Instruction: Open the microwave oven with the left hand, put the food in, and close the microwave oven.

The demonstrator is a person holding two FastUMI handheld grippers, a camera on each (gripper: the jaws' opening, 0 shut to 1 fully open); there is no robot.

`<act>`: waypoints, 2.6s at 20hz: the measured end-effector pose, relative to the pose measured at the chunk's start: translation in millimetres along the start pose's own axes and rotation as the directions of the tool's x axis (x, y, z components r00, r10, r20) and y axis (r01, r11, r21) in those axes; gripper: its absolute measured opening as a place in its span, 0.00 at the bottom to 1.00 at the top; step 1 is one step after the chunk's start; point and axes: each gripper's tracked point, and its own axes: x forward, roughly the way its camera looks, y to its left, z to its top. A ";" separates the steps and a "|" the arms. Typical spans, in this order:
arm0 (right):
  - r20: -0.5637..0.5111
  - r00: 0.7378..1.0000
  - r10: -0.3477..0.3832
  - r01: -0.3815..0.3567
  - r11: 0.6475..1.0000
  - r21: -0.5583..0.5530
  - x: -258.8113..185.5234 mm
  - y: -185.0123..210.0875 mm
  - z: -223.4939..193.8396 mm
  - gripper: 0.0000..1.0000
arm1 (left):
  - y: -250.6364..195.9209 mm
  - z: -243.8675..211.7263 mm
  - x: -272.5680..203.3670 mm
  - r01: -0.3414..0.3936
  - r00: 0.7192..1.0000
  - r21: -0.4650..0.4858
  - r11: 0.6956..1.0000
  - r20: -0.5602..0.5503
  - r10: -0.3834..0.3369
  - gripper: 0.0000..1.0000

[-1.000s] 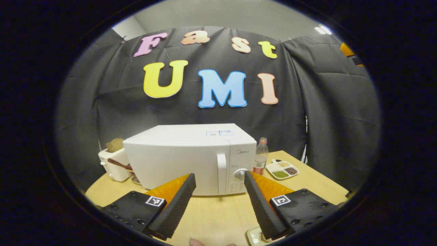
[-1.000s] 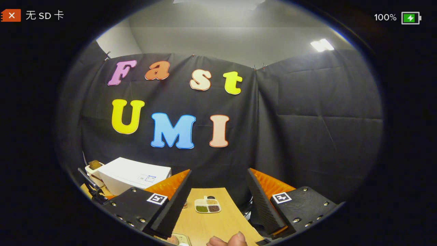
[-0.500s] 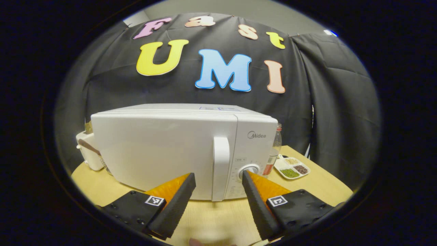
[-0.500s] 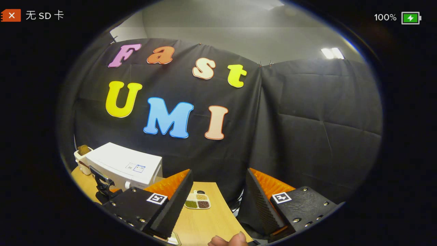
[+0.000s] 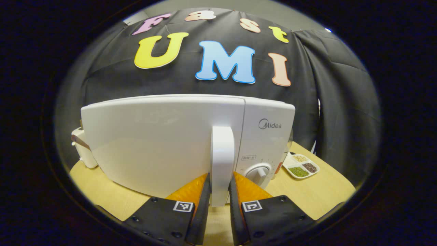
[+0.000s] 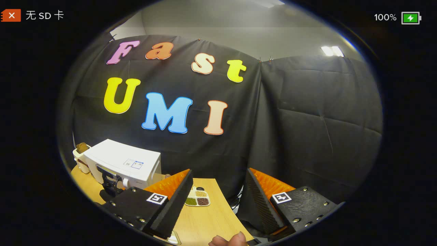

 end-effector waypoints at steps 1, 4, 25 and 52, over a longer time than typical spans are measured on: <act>0.005 1.000 -0.002 0.002 1.000 -0.002 -3.1 -2.2 1.5 0.96 | -0.8 0.6 -1.2 0.011 1.000 -0.012 1.000 0.003 -0.010 0.34; 0.008 1.000 0.010 -0.010 1.000 0.010 -10.8 -0.3 2.4 0.96 | -2.3 0.8 -1.1 0.034 0.999 -0.046 0.998 0.012 -0.033 0.22; 0.108 0.993 0.043 -0.055 0.993 0.106 -80.0 -41.0 16.7 0.96 | -2.7 -15.7 -29.6 0.108 0.991 0.030 0.994 -0.082 -0.106 0.13; 0.075 0.934 0.350 -0.356 0.931 0.085 -73.1 123.7 -4.9 0.96 | 305.9 -98.9 -318.4 -0.063 0.997 -0.042 0.997 -0.052 0.061 0.14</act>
